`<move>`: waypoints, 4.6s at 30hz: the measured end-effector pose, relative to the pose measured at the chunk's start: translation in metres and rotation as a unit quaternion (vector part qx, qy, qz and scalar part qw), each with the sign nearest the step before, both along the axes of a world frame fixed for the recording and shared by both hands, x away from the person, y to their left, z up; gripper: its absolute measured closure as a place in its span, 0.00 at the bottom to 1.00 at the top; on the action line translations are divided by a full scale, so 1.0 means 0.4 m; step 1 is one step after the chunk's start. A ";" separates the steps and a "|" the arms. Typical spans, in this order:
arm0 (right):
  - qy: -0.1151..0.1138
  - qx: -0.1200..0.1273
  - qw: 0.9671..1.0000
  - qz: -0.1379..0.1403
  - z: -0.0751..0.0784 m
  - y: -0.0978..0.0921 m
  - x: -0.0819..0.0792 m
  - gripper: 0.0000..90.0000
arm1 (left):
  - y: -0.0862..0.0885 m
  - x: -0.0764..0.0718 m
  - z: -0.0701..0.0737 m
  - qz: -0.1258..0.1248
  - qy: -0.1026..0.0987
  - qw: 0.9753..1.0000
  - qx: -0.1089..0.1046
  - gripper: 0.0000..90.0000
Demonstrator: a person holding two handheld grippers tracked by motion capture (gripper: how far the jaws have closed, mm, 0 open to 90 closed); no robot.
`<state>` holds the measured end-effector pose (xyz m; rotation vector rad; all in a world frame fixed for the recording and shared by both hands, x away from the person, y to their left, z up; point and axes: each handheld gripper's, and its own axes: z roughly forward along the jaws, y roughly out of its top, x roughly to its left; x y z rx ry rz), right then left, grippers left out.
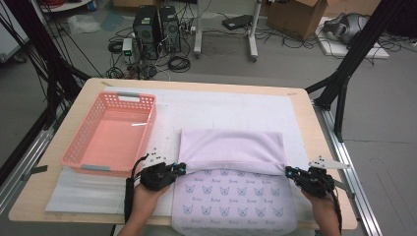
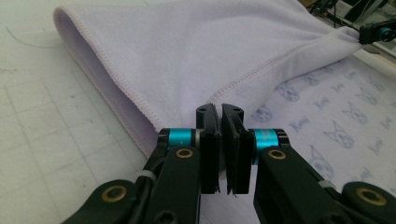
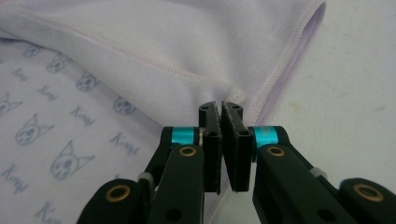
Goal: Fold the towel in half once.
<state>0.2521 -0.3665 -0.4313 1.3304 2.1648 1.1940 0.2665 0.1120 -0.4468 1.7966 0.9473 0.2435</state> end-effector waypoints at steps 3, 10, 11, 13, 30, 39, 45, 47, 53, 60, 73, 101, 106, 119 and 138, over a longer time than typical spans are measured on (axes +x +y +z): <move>-0.006 0.003 1.000 0.003 -0.002 -0.002 -0.025 0.96 | 0.005 -0.021 -0.003 -0.003 -0.002 1.000 0.000 0.95; -0.018 0.012 1.000 0.008 0.007 -0.019 -0.085 0.96 | 0.029 -0.067 0.016 -0.010 -0.012 1.000 -0.016 0.95; -0.021 0.013 1.000 0.011 0.010 -0.022 -0.097 0.96 | 0.031 -0.075 0.017 -0.012 -0.013 1.000 -0.015 0.95; -0.021 0.015 1.000 0.014 0.012 -0.026 -0.113 0.97 | 0.032 -0.090 0.017 -0.017 -0.012 1.000 -0.014 0.95; -0.008 0.011 0.999 0.029 0.014 -0.041 -0.243 0.97 | 0.049 -0.203 0.014 -0.059 0.003 0.998 -0.007 0.95; 0.007 0.015 1.000 0.021 0.014 -0.040 -0.240 0.71 | 0.062 -0.163 0.020 -0.019 -0.009 1.000 -0.013 0.51; -0.011 0.011 1.000 -0.025 0.028 -0.040 -0.130 0.60 | 0.033 -0.027 0.029 0.013 -0.009 1.000 -0.009 0.45; -0.010 0.010 0.999 -0.037 0.023 -0.031 -0.083 0.55 | 0.023 0.011 0.024 0.015 -0.005 1.000 -0.006 0.44; 0.019 -0.018 0.999 -0.046 -0.011 -0.004 0.037 0.50 | 0.016 0.101 0.007 0.063 0.007 0.998 0.015 0.43; 0.032 -0.034 0.998 -0.049 -0.033 0.027 0.106 0.50 | -0.003 0.153 -0.001 0.075 0.033 0.995 0.049 0.44; 0.062 -0.044 0.997 -0.024 -0.026 0.050 0.133 0.92 | -0.056 0.143 -0.012 0.047 0.011 0.991 0.124 0.92; -0.043 -0.027 0.997 -0.061 0.066 0.034 0.334 0.95 | -0.038 0.382 0.104 0.124 0.000 0.992 0.017 0.95; -0.038 -0.022 0.997 -0.068 0.063 0.037 0.367 0.95 | -0.036 0.407 0.101 0.119 -0.002 0.993 0.025 0.95; 0.001 0.020 0.997 -0.081 0.052 0.032 0.380 0.66 | -0.052 0.381 0.081 0.091 0.019 0.996 0.007 0.64; 0.034 0.012 0.999 -0.016 0.077 0.035 0.206 0.51 | -0.050 0.188 0.075 0.018 -0.022 1.000 -0.003 0.50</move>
